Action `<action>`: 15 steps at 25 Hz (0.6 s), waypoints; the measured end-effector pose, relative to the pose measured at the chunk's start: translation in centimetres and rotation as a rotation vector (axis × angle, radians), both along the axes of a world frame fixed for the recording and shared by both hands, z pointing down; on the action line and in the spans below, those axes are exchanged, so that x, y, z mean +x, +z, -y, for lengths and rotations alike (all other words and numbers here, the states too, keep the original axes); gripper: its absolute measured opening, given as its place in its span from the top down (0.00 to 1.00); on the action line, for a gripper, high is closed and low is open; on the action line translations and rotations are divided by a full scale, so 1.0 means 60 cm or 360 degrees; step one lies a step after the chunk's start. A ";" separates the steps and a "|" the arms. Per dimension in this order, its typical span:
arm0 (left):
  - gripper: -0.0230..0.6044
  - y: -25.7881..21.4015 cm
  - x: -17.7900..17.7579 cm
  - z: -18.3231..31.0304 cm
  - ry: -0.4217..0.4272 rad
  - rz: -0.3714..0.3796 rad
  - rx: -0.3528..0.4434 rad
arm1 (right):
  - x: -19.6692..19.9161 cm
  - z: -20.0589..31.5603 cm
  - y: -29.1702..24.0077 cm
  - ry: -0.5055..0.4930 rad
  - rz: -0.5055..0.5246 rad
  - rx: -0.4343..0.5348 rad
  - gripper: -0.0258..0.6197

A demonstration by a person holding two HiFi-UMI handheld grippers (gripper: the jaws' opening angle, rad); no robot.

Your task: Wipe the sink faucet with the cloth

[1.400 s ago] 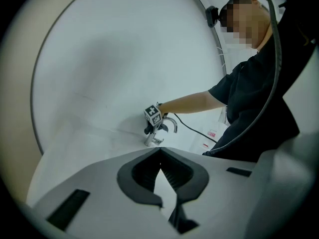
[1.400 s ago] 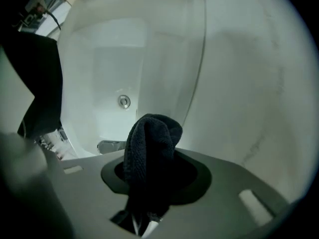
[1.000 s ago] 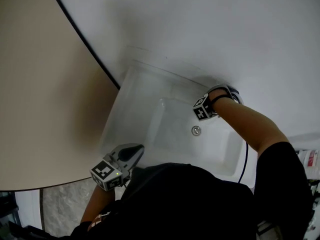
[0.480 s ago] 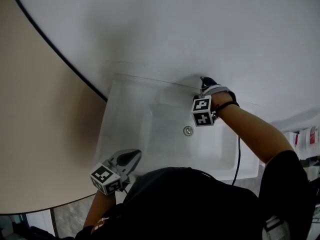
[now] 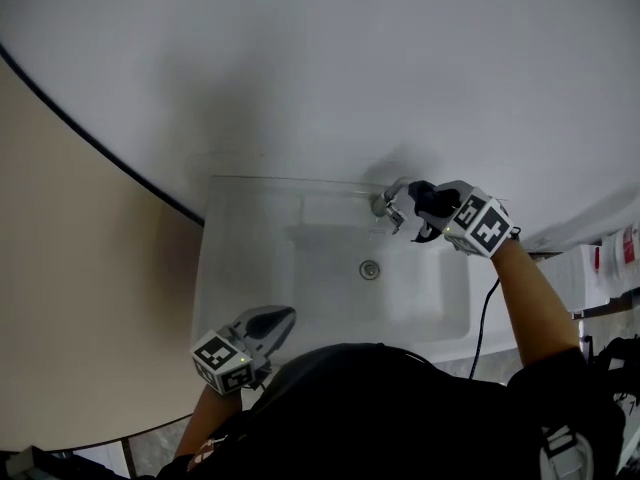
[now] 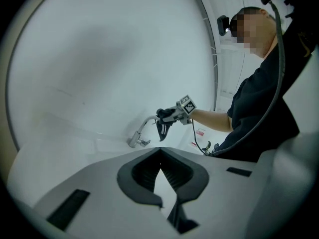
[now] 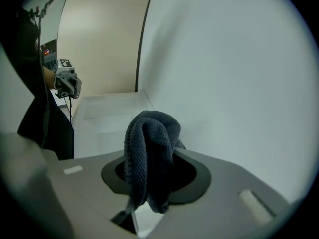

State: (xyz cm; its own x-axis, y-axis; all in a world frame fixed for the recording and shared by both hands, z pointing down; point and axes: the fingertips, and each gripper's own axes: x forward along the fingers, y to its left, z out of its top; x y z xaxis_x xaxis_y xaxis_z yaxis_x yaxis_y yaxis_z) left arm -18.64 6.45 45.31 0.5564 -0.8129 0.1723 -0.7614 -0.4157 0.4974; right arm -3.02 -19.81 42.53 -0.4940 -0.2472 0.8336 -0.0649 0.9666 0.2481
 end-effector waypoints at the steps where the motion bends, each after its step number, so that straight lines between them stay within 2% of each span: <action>1: 0.96 -0.001 0.001 0.002 -0.0001 -0.0004 -0.0003 | 0.020 -0.010 0.010 0.0035 0.0018 -0.0018 0.77; 4: 0.96 0.010 0.003 0.001 0.0019 0.0037 -0.0023 | 0.064 -0.031 0.059 0.0108 0.0111 -0.0101 0.77; 7: 0.96 0.004 0.011 0.011 0.0023 0.0024 -0.0064 | 0.068 -0.029 0.081 0.0216 0.0367 -0.0268 0.77; 9: 0.96 0.007 0.020 0.015 0.0043 0.0055 -0.0074 | 0.072 -0.028 0.092 0.0281 0.0482 -0.0408 0.77; 11: 0.96 0.002 0.030 0.021 0.0050 0.0059 -0.0084 | 0.079 -0.028 0.105 0.0369 0.0649 -0.0663 0.77; 13: 0.96 -0.004 0.038 0.023 0.0050 0.0052 -0.0110 | 0.088 -0.025 0.109 0.0459 0.0907 -0.1005 0.77; 15: 0.96 -0.003 0.042 0.021 0.0059 0.0063 -0.0129 | 0.098 -0.019 0.108 0.0487 0.1134 -0.1255 0.76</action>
State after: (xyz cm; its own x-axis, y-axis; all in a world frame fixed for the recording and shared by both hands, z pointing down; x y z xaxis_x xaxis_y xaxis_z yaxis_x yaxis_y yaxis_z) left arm -16.15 5.17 45.16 0.5772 -0.7744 0.2592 -0.7660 -0.4035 0.5004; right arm 2.88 -18.70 49.03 -0.9324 0.0344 0.3598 -0.2112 0.7560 -0.6196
